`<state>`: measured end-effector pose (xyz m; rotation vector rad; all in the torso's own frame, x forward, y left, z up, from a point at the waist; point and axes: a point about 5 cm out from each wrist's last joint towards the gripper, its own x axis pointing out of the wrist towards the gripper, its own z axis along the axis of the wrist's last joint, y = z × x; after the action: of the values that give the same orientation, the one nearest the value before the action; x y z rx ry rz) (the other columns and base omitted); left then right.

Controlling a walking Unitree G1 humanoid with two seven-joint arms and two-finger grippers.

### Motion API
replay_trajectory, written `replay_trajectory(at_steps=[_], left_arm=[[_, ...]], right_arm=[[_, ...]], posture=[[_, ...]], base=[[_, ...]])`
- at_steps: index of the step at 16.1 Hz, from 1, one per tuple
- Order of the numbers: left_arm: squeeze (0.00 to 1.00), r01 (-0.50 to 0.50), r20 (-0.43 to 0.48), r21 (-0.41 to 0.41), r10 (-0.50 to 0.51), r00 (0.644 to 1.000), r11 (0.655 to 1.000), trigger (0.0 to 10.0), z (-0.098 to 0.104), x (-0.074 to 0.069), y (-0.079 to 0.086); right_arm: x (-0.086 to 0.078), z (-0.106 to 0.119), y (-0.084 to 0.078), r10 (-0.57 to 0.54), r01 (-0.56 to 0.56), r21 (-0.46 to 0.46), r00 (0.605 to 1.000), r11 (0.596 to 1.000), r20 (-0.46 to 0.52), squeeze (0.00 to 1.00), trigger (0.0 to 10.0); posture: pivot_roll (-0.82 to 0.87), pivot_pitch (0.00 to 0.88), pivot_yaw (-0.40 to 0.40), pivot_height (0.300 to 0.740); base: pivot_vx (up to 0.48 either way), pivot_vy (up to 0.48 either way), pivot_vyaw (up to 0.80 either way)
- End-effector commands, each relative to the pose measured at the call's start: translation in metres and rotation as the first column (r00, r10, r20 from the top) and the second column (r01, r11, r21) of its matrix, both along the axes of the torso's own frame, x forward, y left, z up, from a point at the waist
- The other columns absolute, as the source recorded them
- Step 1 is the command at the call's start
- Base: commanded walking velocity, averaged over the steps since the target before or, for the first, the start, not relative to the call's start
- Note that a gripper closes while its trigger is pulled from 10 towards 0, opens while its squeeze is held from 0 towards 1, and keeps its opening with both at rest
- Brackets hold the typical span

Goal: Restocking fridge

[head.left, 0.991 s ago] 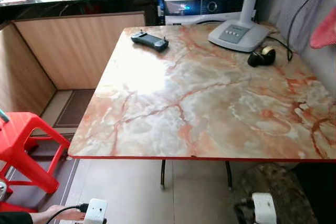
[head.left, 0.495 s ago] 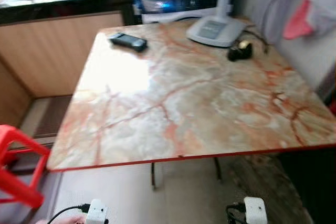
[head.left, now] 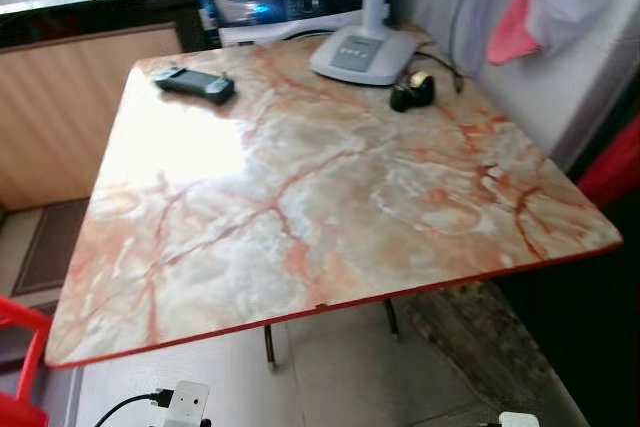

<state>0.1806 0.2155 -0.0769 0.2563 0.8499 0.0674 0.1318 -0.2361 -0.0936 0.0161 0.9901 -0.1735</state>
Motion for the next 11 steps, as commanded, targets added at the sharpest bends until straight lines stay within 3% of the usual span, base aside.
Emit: replay_trajectory(at_steps=[1, 4, 11], left_arm=[[0.00, 0.001, -0.028, 0.001, -0.001, 1.000, 1.000, 10.0, -0.003, -0.006, 0.002], [0.00, 0.006, -0.037, 0.021, -0.005, 0.999, 1.000, 10.0, -0.003, -0.005, 0.004], [0.00, 0.016, -0.051, 0.005, -0.016, 0.999, 1.000, 10.0, -0.005, -0.007, -0.001]], right_arm=[[-0.006, -0.004, 0.005, 0.007, -0.006, 0.011, 1.000, 1.000, -0.030, 0.00, 10.0], [-0.004, -0.006, 0.020, 0.018, -0.018, 0.025, 0.999, 1.000, -0.031, 0.00, 10.0], [-0.004, -0.010, 0.042, 0.092, -0.091, 0.031, 0.995, 0.995, -0.045, 0.00, 10.0]], posture=[[-0.01, 0.033, 0.066, 0.740], [-0.01, 0.033, 0.067, 0.740], [-0.01, 0.052, 0.065, 0.740]], base=[[0.000, 0.000, -0.80], [0.000, -0.461, -0.80], [0.000, 0.000, -0.80]])
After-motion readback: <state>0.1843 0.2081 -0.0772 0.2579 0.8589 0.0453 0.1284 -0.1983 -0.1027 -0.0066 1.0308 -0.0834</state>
